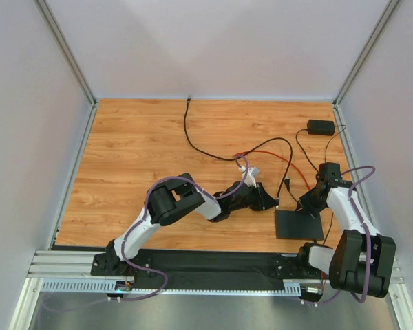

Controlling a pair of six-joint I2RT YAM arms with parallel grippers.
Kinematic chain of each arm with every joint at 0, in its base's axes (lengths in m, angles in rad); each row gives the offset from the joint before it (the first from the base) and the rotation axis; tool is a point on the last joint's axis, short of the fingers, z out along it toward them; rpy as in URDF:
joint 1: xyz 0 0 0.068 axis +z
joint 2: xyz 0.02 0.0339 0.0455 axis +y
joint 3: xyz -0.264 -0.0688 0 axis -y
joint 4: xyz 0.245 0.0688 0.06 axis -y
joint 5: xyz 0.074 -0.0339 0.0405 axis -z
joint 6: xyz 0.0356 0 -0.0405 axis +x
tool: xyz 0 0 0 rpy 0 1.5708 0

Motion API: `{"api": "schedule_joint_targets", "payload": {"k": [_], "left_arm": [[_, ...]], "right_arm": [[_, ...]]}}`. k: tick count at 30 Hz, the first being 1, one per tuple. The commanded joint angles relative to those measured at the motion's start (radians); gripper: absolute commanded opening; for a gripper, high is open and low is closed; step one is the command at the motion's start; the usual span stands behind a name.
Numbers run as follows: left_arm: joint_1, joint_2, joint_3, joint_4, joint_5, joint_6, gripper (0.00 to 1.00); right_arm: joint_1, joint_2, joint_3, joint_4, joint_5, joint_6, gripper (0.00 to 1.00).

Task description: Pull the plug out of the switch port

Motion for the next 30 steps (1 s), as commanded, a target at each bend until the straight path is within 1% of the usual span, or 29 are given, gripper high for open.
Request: {"api": "schedule_joint_targets", "payload": {"k": [1, 5, 9, 10, 11, 16, 17, 18, 19, 22, 24, 25, 27, 28, 29, 30], "left_arm": [[0.020, 0.005, -0.027, -0.056, -0.066, 0.059, 0.00], [0.033, -0.015, -0.046, -0.042, -0.065, 0.050, 0.00], [0.037, -0.100, -0.042, -0.119, -0.086, 0.125, 0.00], [0.037, -0.122, -0.048, -0.157, -0.086, 0.169, 0.00], [0.039, -0.145, -0.058, -0.177, -0.116, 0.193, 0.00], [0.073, -0.346, -0.093, -0.335, -0.152, 0.335, 0.00], [0.080, -0.378, -0.102, -0.367, -0.163, 0.383, 0.00], [0.085, -0.439, -0.110, -0.396, -0.170, 0.407, 0.00], [0.094, -0.473, -0.134, -0.437, -0.193, 0.427, 0.00], [0.111, -0.591, -0.197, -0.490, -0.247, 0.484, 0.00], [0.120, -0.633, -0.199, -0.505, -0.221, 0.545, 0.00], [0.123, -0.630, -0.155, -0.548, -0.197, 0.571, 0.00], [0.122, -0.584, -0.093, -0.608, -0.099, 0.617, 0.01], [0.122, -0.561, -0.043, -0.610, -0.016, 0.619, 0.19], [0.122, -0.511, -0.021, -0.604, 0.026, 0.621, 0.32], [0.117, -0.486, 0.002, -0.599, 0.058, 0.619, 0.39]], "right_arm": [[0.007, 0.064, -0.070, 0.023, 0.092, 0.002, 0.13], [0.007, 0.061, -0.066, 0.018, 0.094, 0.001, 0.13], [0.007, 0.051, -0.067, 0.020, 0.089, -0.001, 0.13], [0.007, 0.049, -0.069, 0.021, 0.088, -0.005, 0.13], [0.007, 0.047, -0.069, 0.024, 0.085, -0.005, 0.13], [0.007, 0.026, -0.067, 0.038, 0.077, -0.021, 0.13], [0.007, 0.023, -0.066, 0.040, 0.076, -0.024, 0.13], [0.007, 0.018, -0.063, 0.040, 0.076, -0.028, 0.13], [0.007, 0.017, -0.063, 0.041, 0.076, -0.033, 0.13], [0.007, 0.012, -0.066, 0.055, 0.065, -0.041, 0.13], [0.007, 0.020, -0.067, 0.066, 0.054, -0.045, 0.13], [0.007, 0.021, -0.066, 0.067, 0.051, -0.047, 0.13], [0.007, 0.031, -0.060, 0.070, 0.051, -0.053, 0.13], [0.007, 0.032, -0.054, 0.069, 0.051, -0.054, 0.14], [0.007, 0.032, -0.051, 0.066, 0.051, -0.056, 0.14], [0.007, 0.031, -0.049, 0.063, 0.019, -0.054, 0.14]]}}
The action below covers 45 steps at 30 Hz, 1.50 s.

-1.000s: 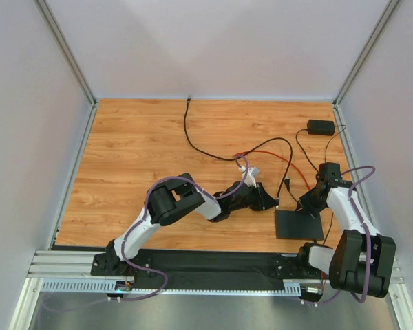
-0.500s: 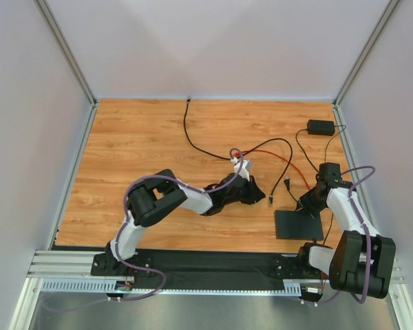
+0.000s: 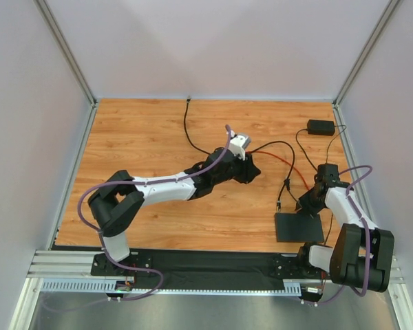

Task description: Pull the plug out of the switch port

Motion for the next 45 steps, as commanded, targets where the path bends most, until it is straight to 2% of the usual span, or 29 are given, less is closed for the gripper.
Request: {"api": "schedule_joint_targets", "payload": {"k": [1, 5, 6, 7, 15, 18, 26, 29, 31, 35, 36, 38, 40, 41, 45], "left_arm": [[-0.014, 0.101, 0.108, -0.067, 0.192, 0.082, 0.48], [-0.044, 0.241, 0.265, -0.110, 0.284, 0.126, 0.60], [-0.056, 0.265, 0.297, -0.131, 0.304, 0.131, 0.83], [-0.060, 0.288, 0.360, -0.148, 0.315, 0.134, 0.84], [-0.084, 0.499, 0.589, -0.280, 0.326, 0.115, 0.77], [-0.084, 0.556, 0.685, -0.355, 0.276, 0.106, 0.70], [-0.084, 0.608, 0.715, -0.359, 0.197, 0.076, 0.68], [-0.082, 0.641, 0.757, -0.413, 0.206, 0.071, 0.59], [-0.084, 0.674, 0.814, -0.447, 0.228, 0.073, 0.48], [-0.084, 0.685, 0.824, -0.452, 0.236, 0.077, 0.37], [-0.082, 0.685, 0.840, -0.464, 0.236, 0.080, 0.30], [-0.079, 0.681, 0.845, -0.478, 0.233, 0.089, 0.24], [-0.076, 0.662, 0.839, -0.484, 0.227, 0.094, 0.06], [-0.074, 0.649, 0.833, -0.490, 0.216, 0.099, 0.00], [-0.076, 0.489, 0.697, -0.532, 0.048, 0.125, 0.00]], "right_arm": [[0.004, 0.006, -0.020, -0.027, 0.017, -0.028, 0.14], [0.004, -0.026, -0.014, -0.035, 0.021, -0.028, 0.14], [0.004, -0.028, -0.012, -0.036, 0.023, -0.028, 0.14], [0.004, -0.030, -0.012, -0.039, 0.024, -0.028, 0.14], [0.002, -0.014, -0.008, -0.038, 0.010, -0.031, 0.14], [0.002, -0.013, 0.000, -0.044, 0.010, -0.037, 0.15], [0.002, -0.020, -0.008, -0.044, 0.007, -0.034, 0.15], [0.002, -0.010, -0.002, -0.046, 0.009, -0.037, 0.15], [0.002, -0.011, -0.003, -0.044, 0.010, -0.036, 0.15], [0.002, -0.017, -0.011, -0.042, 0.010, -0.033, 0.15], [0.002, -0.017, -0.012, -0.042, 0.010, -0.031, 0.15], [0.002, -0.020, -0.012, -0.046, 0.010, -0.031, 0.15], [0.002, -0.022, -0.006, -0.049, 0.012, -0.030, 0.15], [0.002, -0.022, -0.006, -0.050, 0.013, -0.031, 0.15], [0.002, -0.022, -0.003, -0.061, 0.013, -0.031, 0.15]]}}
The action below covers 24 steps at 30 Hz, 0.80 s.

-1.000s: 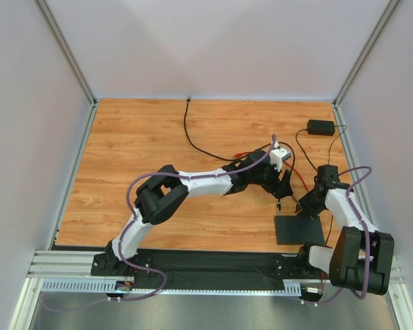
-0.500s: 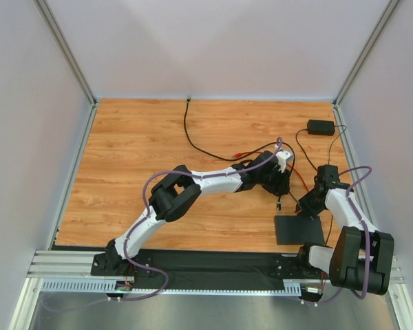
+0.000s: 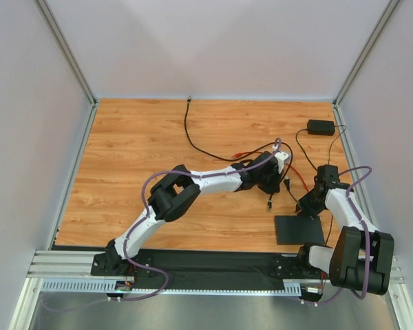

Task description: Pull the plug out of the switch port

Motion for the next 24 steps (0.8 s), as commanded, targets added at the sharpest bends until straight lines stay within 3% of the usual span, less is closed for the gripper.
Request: {"api": "schedule_joint_targets", "payload": {"k": [1, 6, 8, 16, 24], "left_arm": [[0.002, -0.235, -0.065, -0.088, -0.162, 0.056, 0.00], [0.036, -0.499, -0.194, -0.357, -0.439, 0.135, 0.00], [0.080, -0.633, -0.258, -0.443, -0.489, 0.123, 0.00], [0.435, -0.983, -0.590, -0.659, -0.563, 0.010, 0.00], [0.726, -1.130, -0.832, -0.641, -0.478, -0.125, 0.00]], "right_arm": [[0.002, -0.014, 0.012, -0.033, 0.012, -0.014, 0.15], [0.002, -0.030, 0.000, -0.012, -0.005, -0.011, 0.15], [0.002, -0.025, 0.007, -0.006, -0.016, -0.017, 0.15], [0.004, -0.054, 0.041, -0.010, -0.034, -0.048, 0.15], [0.007, -0.066, 0.078, -0.030, -0.046, -0.070, 0.15]]}}
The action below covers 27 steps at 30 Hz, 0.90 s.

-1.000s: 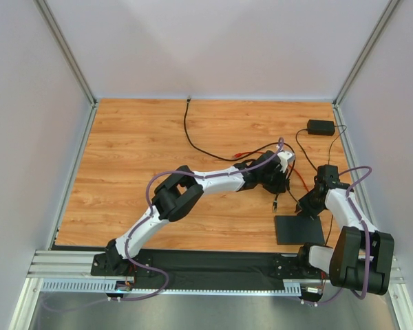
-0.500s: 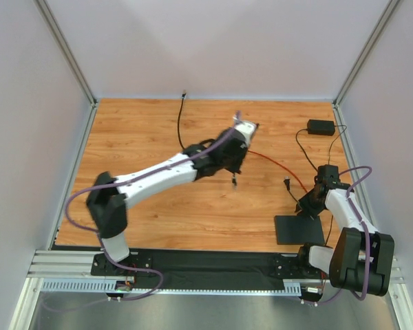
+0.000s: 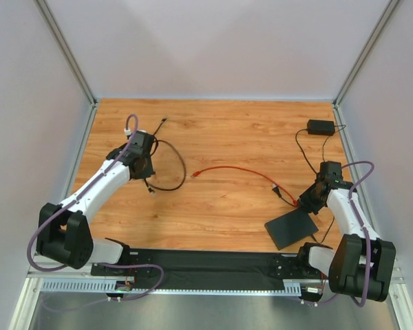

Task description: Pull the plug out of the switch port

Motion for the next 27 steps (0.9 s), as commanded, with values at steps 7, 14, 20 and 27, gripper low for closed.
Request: {"api": "schedule_joint_targets", "payload": {"k": [7, 14, 20, 27], "left_arm": [[0.066, -0.116, -0.071, 0.101, 0.087, -0.052, 0.00], [0.094, -0.016, -0.028, 0.115, 0.084, -0.049, 0.03], [0.094, -0.022, -0.049, 0.189, 0.164, -0.026, 0.49], [0.062, -0.189, -0.174, 0.406, 0.417, -0.052, 0.70]], "right_arm": [[0.007, -0.010, 0.024, -0.004, -0.020, -0.037, 0.15], [0.005, -0.030, 0.041, -0.022, -0.035, -0.035, 0.16], [-0.003, -0.060, 0.136, -0.082, -0.029, -0.055, 0.19], [-0.055, -0.125, 0.148, -0.137, 0.004, -0.035, 0.20]]}}
